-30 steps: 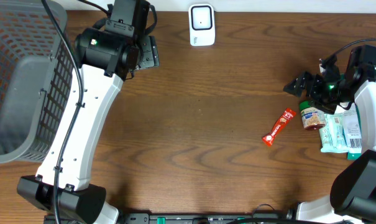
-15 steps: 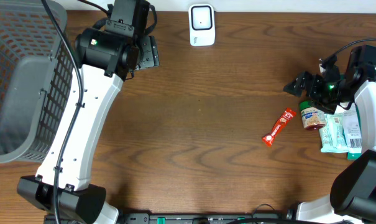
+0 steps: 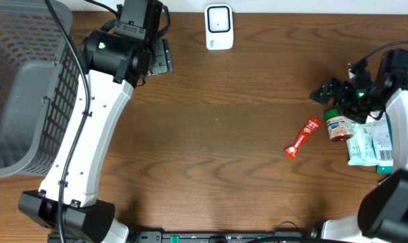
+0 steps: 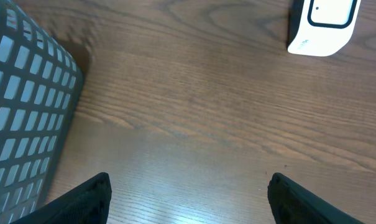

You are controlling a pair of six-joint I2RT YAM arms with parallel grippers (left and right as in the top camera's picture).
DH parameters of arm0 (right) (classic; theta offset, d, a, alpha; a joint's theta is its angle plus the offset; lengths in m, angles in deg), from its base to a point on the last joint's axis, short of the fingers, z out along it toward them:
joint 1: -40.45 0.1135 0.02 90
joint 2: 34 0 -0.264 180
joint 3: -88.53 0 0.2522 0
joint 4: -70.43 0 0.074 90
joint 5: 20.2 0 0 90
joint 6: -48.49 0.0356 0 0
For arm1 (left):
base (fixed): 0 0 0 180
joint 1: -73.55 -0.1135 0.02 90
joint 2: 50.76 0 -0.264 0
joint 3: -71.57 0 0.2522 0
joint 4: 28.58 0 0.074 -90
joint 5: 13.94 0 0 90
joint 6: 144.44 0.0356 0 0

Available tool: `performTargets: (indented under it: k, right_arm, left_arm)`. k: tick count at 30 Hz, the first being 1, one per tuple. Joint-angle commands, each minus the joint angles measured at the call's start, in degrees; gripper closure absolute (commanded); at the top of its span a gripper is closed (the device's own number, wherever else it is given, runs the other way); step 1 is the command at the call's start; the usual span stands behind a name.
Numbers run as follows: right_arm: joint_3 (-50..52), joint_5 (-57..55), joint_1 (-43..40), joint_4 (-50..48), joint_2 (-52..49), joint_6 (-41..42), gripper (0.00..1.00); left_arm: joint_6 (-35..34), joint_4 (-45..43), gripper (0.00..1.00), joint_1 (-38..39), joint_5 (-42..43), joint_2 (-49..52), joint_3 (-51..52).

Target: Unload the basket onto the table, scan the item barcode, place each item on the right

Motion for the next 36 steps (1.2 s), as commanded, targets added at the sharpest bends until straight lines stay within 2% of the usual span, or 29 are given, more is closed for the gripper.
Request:
performTargets:
  k: [1, 7, 13, 16, 25, 36]
  right_arm:
    - [-0.13, -1.31, 0.74, -1.18, 8.61, 0.52, 0.01]
    - [-0.13, -4.61, 5.38, -11.08, 20.68, -0.50, 0.01]
    - [-0.13, -10.34, 15.06, -20.55, 31.32, -11.28, 0.01]
    - [-0.13, -11.19, 17.79, -21.22, 37.09, -15.15, 0.01]
    - [2.19, -11.17, 19.37, -20.37, 53.31, -15.39, 0.01]
    - [20.94, -11.58, 19.37, -21.05, 75.36, -15.61, 0.01]
  left_arm:
    - [0.76, 0.28, 0.20, -0.24, -0.70, -0.31, -0.20]
    - [0.76, 0.28, 0.20, -0.24, -0.70, -0.31, -0.20]
    - [0.76, 0.28, 0.20, -0.24, -0.70, -0.31, -0.20]
    - [0.76, 0.28, 0.20, -0.24, -0.70, -0.31, -0.20]
    - [0.76, 0.28, 0.20, -0.24, -0.70, -0.31, -0.20]
    - [0.76, 0.28, 0.20, -0.24, -0.70, -0.31, -0.20]
